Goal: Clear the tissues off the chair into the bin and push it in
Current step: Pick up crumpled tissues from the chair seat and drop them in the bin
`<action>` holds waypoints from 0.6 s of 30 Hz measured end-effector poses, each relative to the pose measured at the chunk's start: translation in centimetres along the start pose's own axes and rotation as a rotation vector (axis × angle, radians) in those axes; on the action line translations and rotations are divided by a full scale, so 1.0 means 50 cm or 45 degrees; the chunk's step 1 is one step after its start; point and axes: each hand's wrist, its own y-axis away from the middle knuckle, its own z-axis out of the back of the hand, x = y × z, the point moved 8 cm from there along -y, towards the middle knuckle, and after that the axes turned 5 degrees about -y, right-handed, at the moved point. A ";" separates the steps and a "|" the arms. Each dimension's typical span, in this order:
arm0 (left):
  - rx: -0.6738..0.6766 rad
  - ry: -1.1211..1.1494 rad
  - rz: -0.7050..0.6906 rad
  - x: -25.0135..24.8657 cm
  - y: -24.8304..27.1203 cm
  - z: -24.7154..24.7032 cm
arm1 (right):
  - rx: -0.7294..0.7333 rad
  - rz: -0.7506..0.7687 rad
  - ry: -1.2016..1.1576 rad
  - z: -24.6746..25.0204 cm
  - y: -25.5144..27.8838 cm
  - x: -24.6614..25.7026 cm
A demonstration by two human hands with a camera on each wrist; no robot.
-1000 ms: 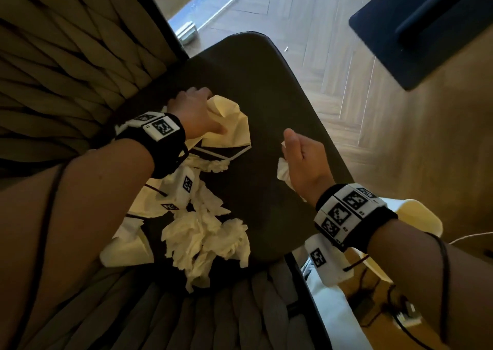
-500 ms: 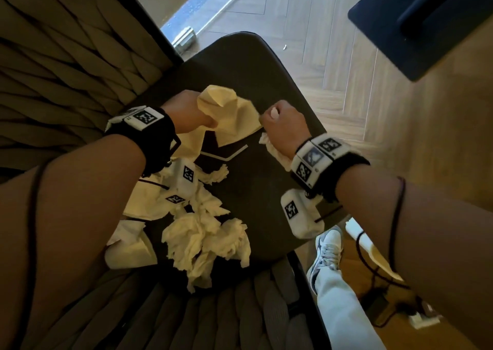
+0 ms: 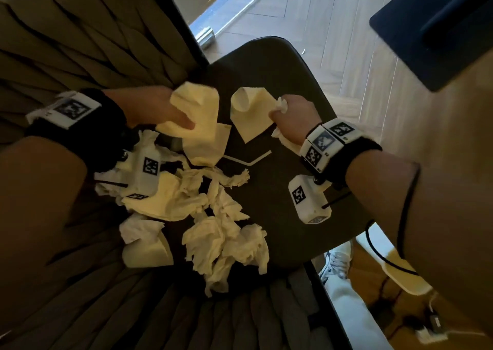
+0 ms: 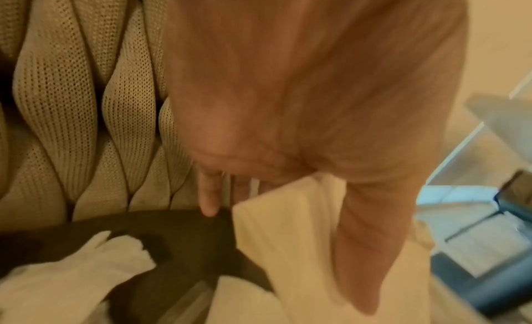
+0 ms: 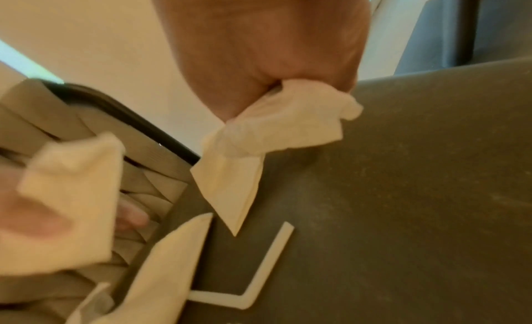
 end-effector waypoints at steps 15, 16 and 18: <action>-0.228 -0.239 0.176 0.032 -0.066 -0.083 | -0.033 -0.240 -0.717 -0.017 0.059 -0.030; -0.237 -0.172 0.183 0.031 -0.068 -0.084 | -0.036 -0.259 -0.732 -0.017 0.060 -0.036; -0.241 -0.081 0.187 0.022 -0.069 -0.088 | -0.038 -0.288 -0.754 -0.016 0.063 -0.046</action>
